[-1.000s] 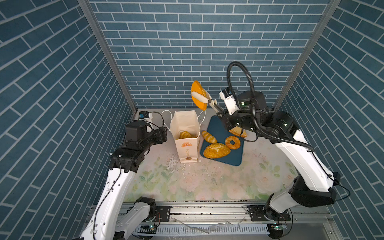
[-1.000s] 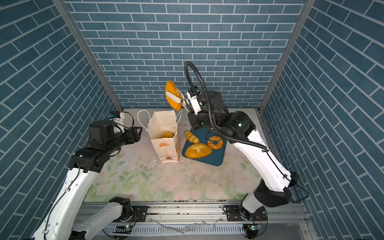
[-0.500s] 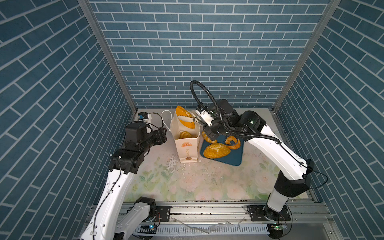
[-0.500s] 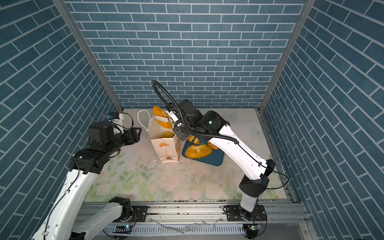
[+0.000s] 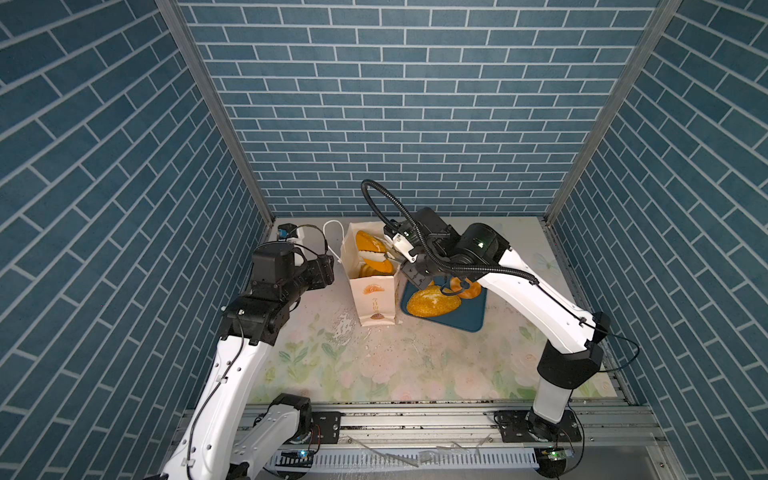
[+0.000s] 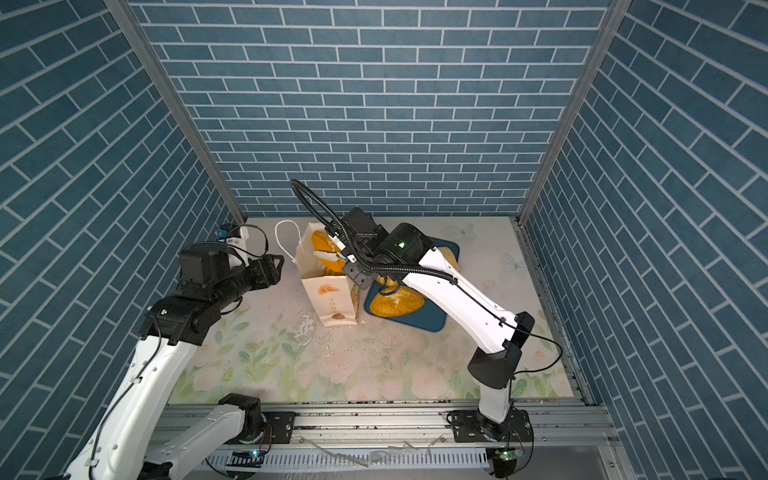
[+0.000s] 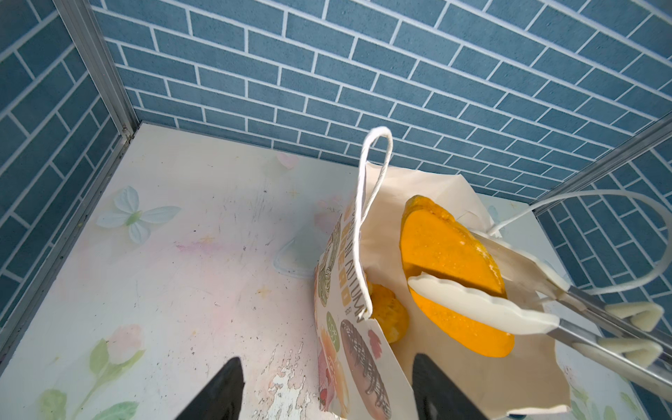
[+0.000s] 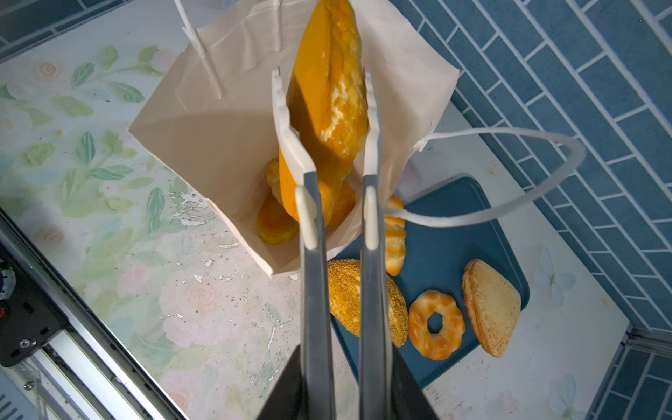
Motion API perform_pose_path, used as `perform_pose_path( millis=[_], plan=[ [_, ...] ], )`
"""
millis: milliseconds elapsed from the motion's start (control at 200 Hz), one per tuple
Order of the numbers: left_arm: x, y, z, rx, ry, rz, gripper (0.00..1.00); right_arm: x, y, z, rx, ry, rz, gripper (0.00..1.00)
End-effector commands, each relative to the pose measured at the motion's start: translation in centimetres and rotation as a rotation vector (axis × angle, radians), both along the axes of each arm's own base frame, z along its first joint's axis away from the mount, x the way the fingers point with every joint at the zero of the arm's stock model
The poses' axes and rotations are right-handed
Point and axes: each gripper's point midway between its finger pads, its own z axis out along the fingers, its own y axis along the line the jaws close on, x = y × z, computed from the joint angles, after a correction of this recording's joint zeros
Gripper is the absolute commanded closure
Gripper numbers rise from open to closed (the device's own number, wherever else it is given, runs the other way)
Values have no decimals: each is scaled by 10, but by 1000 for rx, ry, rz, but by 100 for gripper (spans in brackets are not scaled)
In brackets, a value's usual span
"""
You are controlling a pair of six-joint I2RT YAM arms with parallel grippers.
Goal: Place the fake bread into the paper bag
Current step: 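Open the tongs to drop the orange flat bread into the bag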
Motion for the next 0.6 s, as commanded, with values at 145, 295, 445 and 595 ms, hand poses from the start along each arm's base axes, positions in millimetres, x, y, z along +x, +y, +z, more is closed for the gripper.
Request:
perform_pose_path(
  millis=[145,295,445,595],
  plan=[
    [0,0,-1,0,-4,2,25,9,4,32,41,-114,-6,58],
    [-1,0,-1,-6,-4,3,25,7,9,60,126,-169,6,57],
    [-2,1,-1,-2,-4,4,25,16,-5,99,205,-295,-53,57],
    [-3,1,0,1,-6,2,25,24,-36,127,218,-401,-143,57]
  ],
)
